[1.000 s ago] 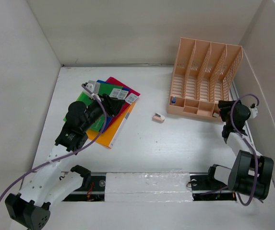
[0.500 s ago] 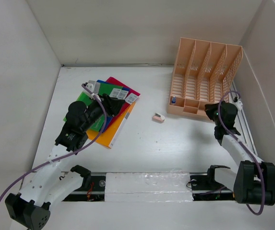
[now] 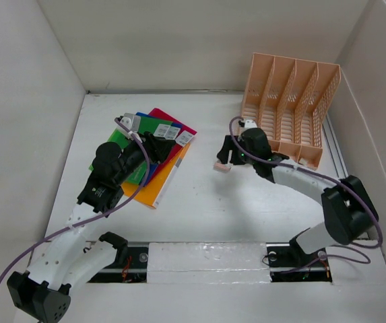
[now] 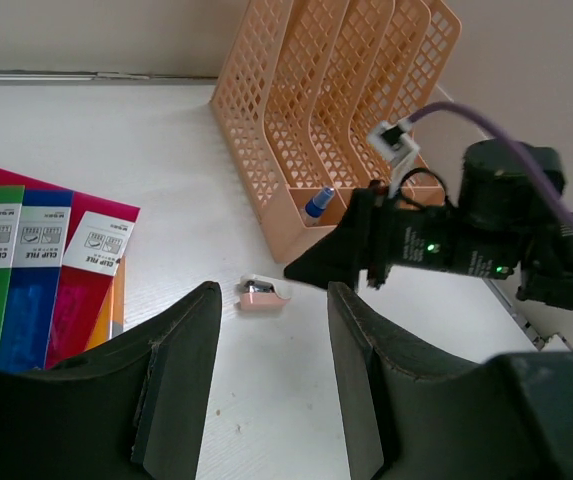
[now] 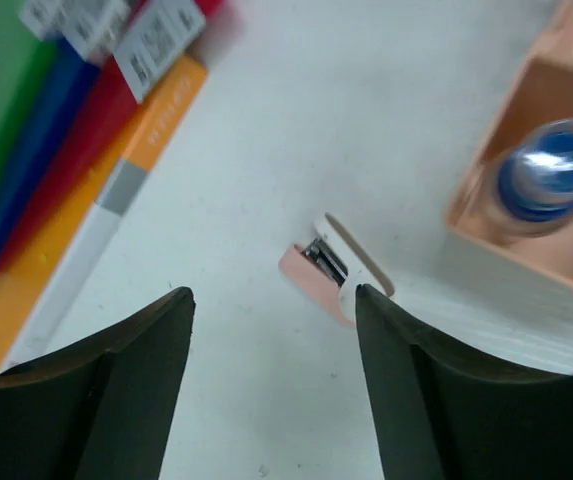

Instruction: Organize the desk

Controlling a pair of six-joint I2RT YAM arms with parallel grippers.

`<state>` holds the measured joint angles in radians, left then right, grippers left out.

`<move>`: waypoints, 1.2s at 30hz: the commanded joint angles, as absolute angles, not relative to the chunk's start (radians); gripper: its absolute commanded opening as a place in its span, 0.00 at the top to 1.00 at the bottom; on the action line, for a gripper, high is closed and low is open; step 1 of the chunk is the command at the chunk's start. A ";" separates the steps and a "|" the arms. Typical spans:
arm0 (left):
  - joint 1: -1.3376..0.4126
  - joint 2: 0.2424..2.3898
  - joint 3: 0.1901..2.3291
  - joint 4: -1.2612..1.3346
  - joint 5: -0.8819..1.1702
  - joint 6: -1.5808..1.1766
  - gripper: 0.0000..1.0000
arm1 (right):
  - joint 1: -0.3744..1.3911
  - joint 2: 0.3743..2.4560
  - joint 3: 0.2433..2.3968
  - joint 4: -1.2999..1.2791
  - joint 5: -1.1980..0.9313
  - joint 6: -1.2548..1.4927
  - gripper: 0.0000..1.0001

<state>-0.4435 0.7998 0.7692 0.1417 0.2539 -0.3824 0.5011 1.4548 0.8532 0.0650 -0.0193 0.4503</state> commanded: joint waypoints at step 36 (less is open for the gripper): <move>-0.443 0.776 0.804 0.187 0.256 -0.373 0.58 | 0.670 1.799 1.062 -0.140 0.204 0.453 0.31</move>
<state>-0.4435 0.7944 0.7692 0.1417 0.2516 -0.3820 0.6659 1.7844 1.0370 -0.1284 0.1017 0.4023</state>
